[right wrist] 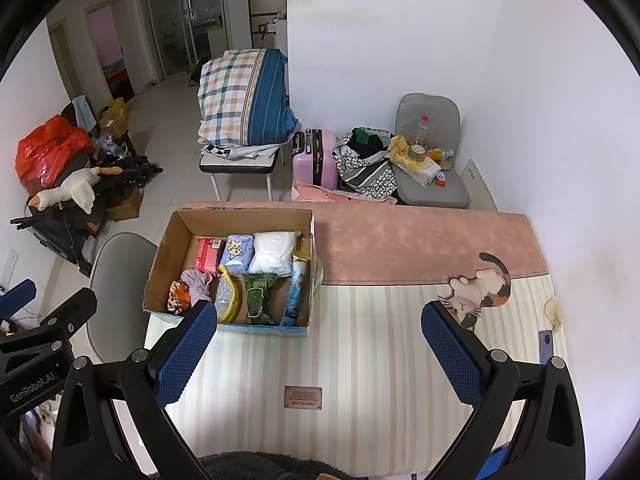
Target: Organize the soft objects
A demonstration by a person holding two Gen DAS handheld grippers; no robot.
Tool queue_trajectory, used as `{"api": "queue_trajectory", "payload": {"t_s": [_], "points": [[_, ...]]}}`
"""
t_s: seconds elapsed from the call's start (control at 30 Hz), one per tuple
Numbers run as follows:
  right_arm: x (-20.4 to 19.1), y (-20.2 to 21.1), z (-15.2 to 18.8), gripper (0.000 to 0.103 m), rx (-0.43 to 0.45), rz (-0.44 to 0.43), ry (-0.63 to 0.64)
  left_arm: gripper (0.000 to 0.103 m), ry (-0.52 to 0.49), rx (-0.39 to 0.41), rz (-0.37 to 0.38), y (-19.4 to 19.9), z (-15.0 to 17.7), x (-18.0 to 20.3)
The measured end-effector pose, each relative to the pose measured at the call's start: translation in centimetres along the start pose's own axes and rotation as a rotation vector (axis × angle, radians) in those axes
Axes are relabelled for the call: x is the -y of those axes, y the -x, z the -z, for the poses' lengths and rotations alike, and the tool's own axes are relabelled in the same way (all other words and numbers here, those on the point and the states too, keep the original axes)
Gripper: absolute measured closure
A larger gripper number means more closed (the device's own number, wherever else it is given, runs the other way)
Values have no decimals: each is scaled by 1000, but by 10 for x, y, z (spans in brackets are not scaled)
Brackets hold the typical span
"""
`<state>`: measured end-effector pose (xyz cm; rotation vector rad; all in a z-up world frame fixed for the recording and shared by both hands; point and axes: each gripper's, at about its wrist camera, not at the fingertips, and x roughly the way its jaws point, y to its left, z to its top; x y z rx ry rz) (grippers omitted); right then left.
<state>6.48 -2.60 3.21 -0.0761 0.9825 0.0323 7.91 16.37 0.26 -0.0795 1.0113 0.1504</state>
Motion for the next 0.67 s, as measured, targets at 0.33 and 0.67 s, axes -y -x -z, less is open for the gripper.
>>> {"api": "queue_trajectory", "payload": {"t_s": [0.33, 0.67], "points": [[2, 5, -2, 0, 8, -3, -7, 0, -7, 5, 1, 2, -3, -2], [6, 11, 0, 0, 21, -3, -30, 0, -17, 25, 0, 8, -6, -3]]}}
